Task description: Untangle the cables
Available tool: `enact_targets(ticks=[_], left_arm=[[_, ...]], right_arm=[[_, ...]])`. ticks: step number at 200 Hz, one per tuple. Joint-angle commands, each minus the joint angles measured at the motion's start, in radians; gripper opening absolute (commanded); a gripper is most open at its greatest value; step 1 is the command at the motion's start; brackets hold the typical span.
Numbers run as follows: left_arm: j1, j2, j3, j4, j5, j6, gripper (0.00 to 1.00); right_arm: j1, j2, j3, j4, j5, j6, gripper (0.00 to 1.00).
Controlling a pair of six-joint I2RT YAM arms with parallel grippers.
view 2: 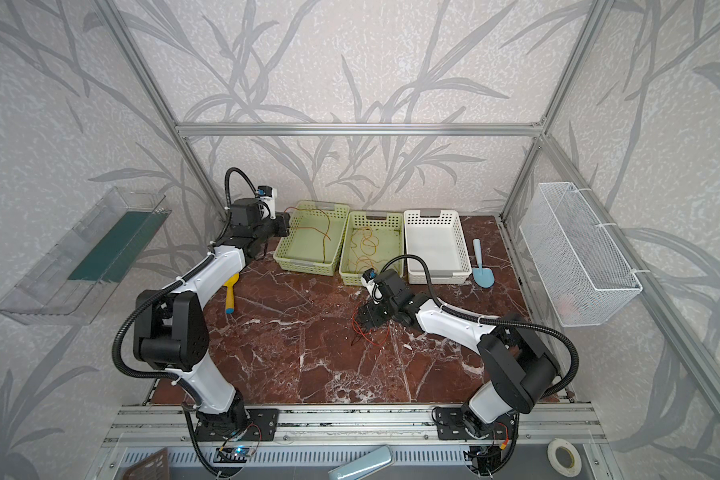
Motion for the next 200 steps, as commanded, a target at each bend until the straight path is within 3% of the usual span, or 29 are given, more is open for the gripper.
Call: enact_targets(ticks=[1, 45, 137, 158, 176, 200], left_arm=[[0.004, -0.026, -0.035, 0.093, -0.038, -0.045, 0.00], [0.005, -0.019, -0.121, 0.115, -0.120, -0.072, 0.00], [0.003, 0.111, -0.106, 0.049, -0.108, -0.134, 0.00], [0.001, 0.105, -0.113, 0.046, -0.100, -0.137, 0.19], [0.000, 0.082, -0.121, 0.045, -0.107, -0.134, 0.47], [-0.010, 0.009, -0.148, 0.061, -0.141, -0.107, 0.72]], right_arm=[[-0.005, -0.038, -0.030, -0.017, 0.029, 0.010, 0.81], [-0.005, -0.040, -0.042, -0.019, 0.036, 0.019, 0.81], [-0.005, -0.118, -0.082, -0.022, 0.081, 0.038, 0.81], [-0.007, -0.137, -0.098, -0.028, 0.102, 0.043, 0.81], [-0.008, -0.146, -0.099, -0.039, 0.125, 0.054, 0.81], [-0.017, -0.145, -0.088, -0.066, 0.143, 0.057, 0.81]])
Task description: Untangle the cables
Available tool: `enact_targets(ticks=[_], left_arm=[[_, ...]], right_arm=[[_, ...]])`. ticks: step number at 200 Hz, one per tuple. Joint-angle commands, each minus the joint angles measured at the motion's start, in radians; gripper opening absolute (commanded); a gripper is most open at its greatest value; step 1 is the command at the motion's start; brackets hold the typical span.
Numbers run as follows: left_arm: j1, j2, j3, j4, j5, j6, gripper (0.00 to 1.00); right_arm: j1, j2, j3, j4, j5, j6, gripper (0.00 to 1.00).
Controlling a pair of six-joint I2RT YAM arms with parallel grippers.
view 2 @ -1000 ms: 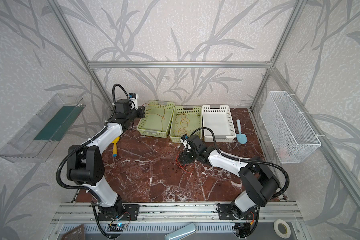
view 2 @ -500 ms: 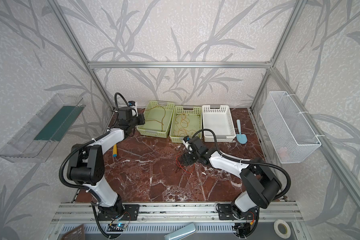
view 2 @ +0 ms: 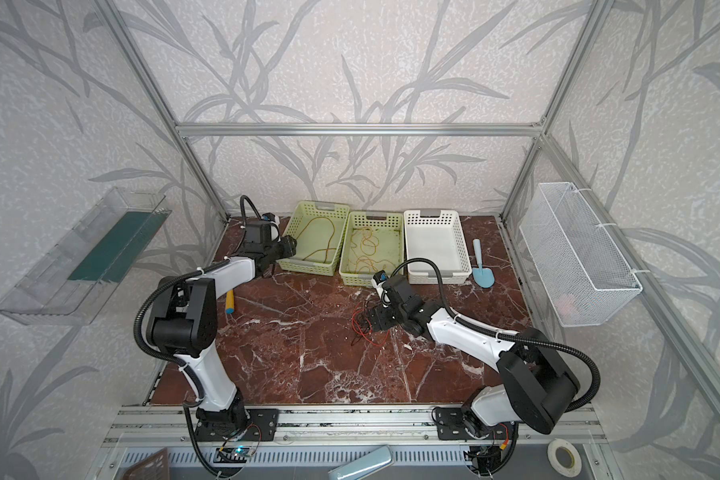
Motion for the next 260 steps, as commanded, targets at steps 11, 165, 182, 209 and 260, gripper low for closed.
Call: enact_targets(ticks=[11, 165, 182, 209, 260], left_arm=[[-0.012, -0.126, -0.017, 0.001, -0.052, 0.025, 0.79], [-0.515, -0.303, -0.286, -0.229, -0.012, 0.018, 0.42], [-0.537, -0.229, -0.220, -0.275, -0.016, 0.028, 0.42], [-0.555, -0.115, -0.123, -0.340, 0.004, 0.035, 0.40], [-0.582, -0.013, -0.044, -0.355, 0.008, 0.071, 0.40]], right_arm=[[-0.018, -0.015, 0.004, -0.055, 0.039, 0.014, 0.81], [-0.089, 0.044, 0.044, -0.152, -0.074, 0.021, 0.73], [-0.088, 0.054, 0.045, -0.152, -0.087, 0.022, 0.71], [-0.088, 0.038, 0.023, -0.146, -0.089, 0.030, 0.69], [-0.087, -0.004, -0.021, -0.135, -0.079, 0.044, 0.68]])
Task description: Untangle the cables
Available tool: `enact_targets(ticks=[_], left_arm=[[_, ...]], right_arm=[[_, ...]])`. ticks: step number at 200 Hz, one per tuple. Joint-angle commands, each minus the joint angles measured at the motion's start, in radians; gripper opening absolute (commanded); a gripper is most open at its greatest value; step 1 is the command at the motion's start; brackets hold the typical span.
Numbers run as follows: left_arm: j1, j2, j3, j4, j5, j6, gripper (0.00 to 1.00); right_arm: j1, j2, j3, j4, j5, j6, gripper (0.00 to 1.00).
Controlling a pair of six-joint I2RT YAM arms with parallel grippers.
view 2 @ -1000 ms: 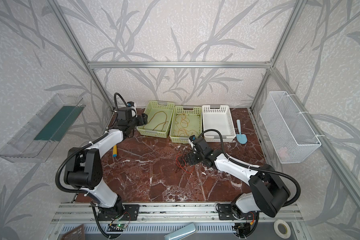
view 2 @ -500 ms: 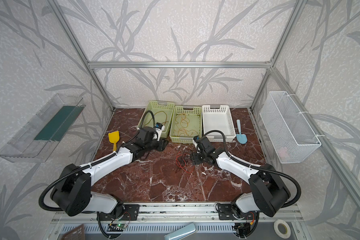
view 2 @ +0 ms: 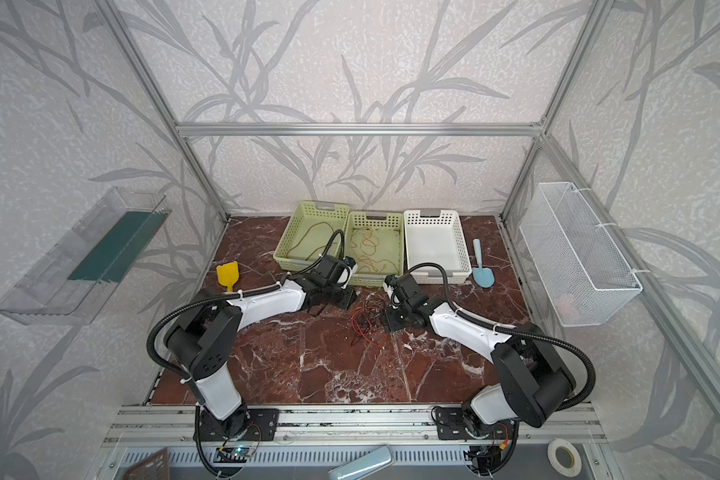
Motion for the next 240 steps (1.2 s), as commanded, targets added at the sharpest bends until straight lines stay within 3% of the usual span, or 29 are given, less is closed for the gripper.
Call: enact_targets(ticks=[1, 27, 85, 111, 140, 209, 240], left_arm=[[-0.012, 0.032, 0.045, -0.047, 0.007, 0.022, 0.40], [-0.019, 0.064, 0.064, -0.053, 0.014, 0.031, 0.41], [-0.030, 0.130, 0.087, -0.060, -0.008, 0.039, 0.55], [-0.036, 0.163, 0.114, -0.063, -0.030, 0.035, 0.54], [-0.051, 0.190, 0.139, -0.095, -0.078, 0.045, 0.44], [-0.066, 0.159, 0.114, -0.101, -0.114, 0.069, 0.00], [-0.071, 0.054, 0.076, -0.063, -0.118, 0.098, 0.00]], right_arm=[[-0.003, -0.035, -0.019, -0.003, -0.004, 0.013, 0.68], [-0.004, -0.030, -0.019, 0.002, -0.005, 0.009, 0.68], [-0.005, 0.000, -0.011, 0.020, -0.025, 0.004, 0.68], [-0.004, 0.007, -0.010, 0.023, -0.030, 0.002, 0.67], [-0.004, 0.006, -0.007, 0.022, -0.023, 0.000, 0.67], [-0.005, 0.030, 0.019, 0.034, -0.008, -0.003, 0.67], [-0.023, 0.047, 0.027, 0.066, -0.076, 0.035, 0.67]])
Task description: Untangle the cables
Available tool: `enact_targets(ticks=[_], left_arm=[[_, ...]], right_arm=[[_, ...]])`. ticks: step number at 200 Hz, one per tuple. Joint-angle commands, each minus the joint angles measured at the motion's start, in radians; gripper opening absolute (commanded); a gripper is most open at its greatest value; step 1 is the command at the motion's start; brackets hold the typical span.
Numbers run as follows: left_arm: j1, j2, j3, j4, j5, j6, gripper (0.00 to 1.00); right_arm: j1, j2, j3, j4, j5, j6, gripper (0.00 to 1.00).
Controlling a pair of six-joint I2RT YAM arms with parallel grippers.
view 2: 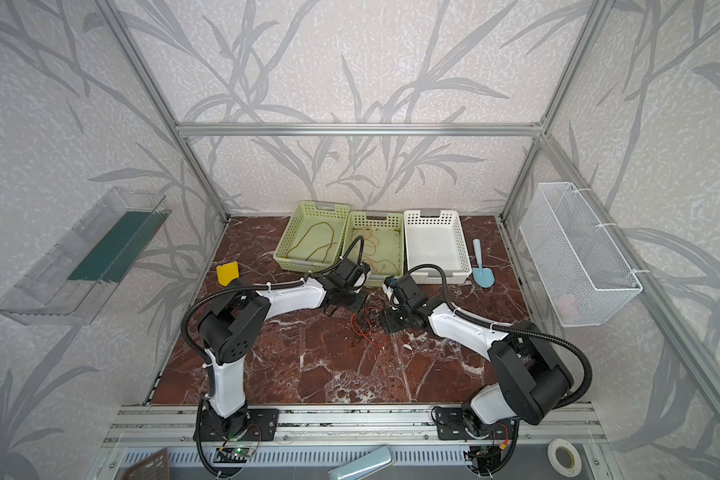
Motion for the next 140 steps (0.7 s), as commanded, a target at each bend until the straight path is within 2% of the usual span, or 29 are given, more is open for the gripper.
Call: enact_targets(ticks=[1, 23, 64, 140], left_arm=[[-0.009, -0.101, -0.039, -0.009, -0.017, 0.031, 0.00], [-0.014, -0.203, -0.106, 0.057, 0.000, 0.039, 0.00], [-0.016, -0.370, -0.216, 0.174, 0.060, 0.047, 0.00], [-0.029, -0.512, -0.267, 0.307, 0.155, 0.072, 0.00]], right_arm=[[-0.024, 0.017, 0.033, 0.036, -0.061, 0.034, 0.67], [-0.053, 0.021, 0.047, 0.069, -0.124, 0.091, 0.67], [-0.053, 0.055, 0.120, 0.045, -0.142, 0.087, 0.69], [-0.052, 0.169, 0.203, 0.052, -0.236, 0.083, 0.74]])
